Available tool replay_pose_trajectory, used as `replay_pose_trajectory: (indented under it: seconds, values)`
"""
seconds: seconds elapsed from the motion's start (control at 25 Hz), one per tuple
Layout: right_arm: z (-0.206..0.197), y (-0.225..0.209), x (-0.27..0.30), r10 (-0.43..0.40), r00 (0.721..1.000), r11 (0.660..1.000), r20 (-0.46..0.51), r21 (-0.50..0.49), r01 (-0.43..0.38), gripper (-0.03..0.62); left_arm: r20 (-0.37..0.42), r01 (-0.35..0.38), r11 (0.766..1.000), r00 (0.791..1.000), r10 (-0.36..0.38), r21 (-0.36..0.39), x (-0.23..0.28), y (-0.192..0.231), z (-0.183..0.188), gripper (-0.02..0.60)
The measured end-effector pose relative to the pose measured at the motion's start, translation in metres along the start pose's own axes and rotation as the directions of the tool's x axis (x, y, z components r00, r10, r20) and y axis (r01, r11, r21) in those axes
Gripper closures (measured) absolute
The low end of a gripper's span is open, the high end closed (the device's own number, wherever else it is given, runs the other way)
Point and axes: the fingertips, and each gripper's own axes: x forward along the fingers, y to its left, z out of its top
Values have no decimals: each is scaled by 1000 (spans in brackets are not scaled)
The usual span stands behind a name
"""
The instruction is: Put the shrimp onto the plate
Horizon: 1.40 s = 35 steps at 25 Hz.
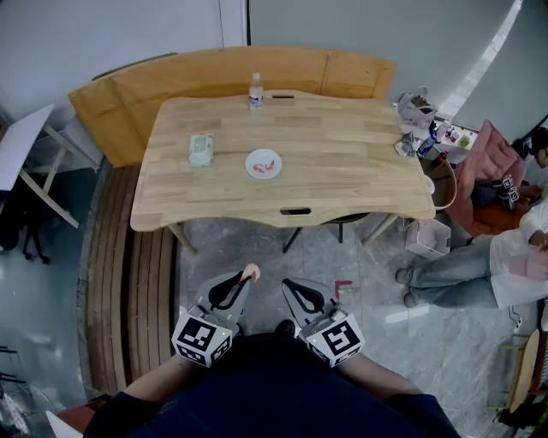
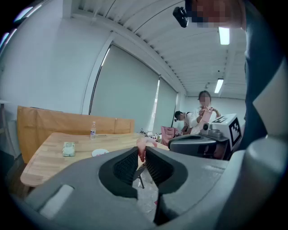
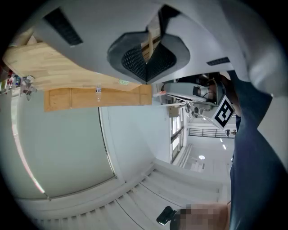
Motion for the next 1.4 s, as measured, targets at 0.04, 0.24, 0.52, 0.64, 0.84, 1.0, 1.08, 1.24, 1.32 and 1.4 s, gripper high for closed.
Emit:
replay_pose_trajectory:
  seconds: [0.04,0.24,0.52,0.64,0.84,1.0,1.08,1.24,1.32,1.4]
  values:
    - [-1,1,-1,6,1000,1000,-1,-4,-6,585,0,-1,1000,1000,1,0,-1,-2,0,528]
    - [-3,1,-5,17,1000,1000,-12,-1,-17,585,2,-6,1000,1000,6,-1,0,-6,1,528]
    - [-3,-3,-7,37,999,999,-1,-2,-37,585,1,-16,1000,1000,16,-11,4,-10,0,528]
    - [0,-6,-11,43,999,999,4,-10,-43,585,-6,-28,999,1000,28,-15,4,-12,0,528]
    - [-6,-12,-19,66,998,998,7,-9,-66,585,-6,-61,998,998,61,-18,9,-18,-2,528]
    - [-12,-24,-24,79,997,997,4,14,-79,584,-14,-88,996,996,87,-25,14,-25,-5,528]
    - [-13,-29,-27,82,997,996,6,21,-83,585,-16,-94,995,995,94,-25,17,-28,-5,528]
    - [-17,-36,-29,93,996,996,-6,16,-93,585,-17,-104,994,994,104,-24,25,-25,-5,528]
    - [-17,-42,-28,92,996,996,-7,16,-91,585,-15,-105,994,994,105,-23,30,-21,-3,528]
    - [-17,-48,-25,87,996,996,-8,16,-87,585,-11,-105,994,994,105,-21,35,-16,1,528]
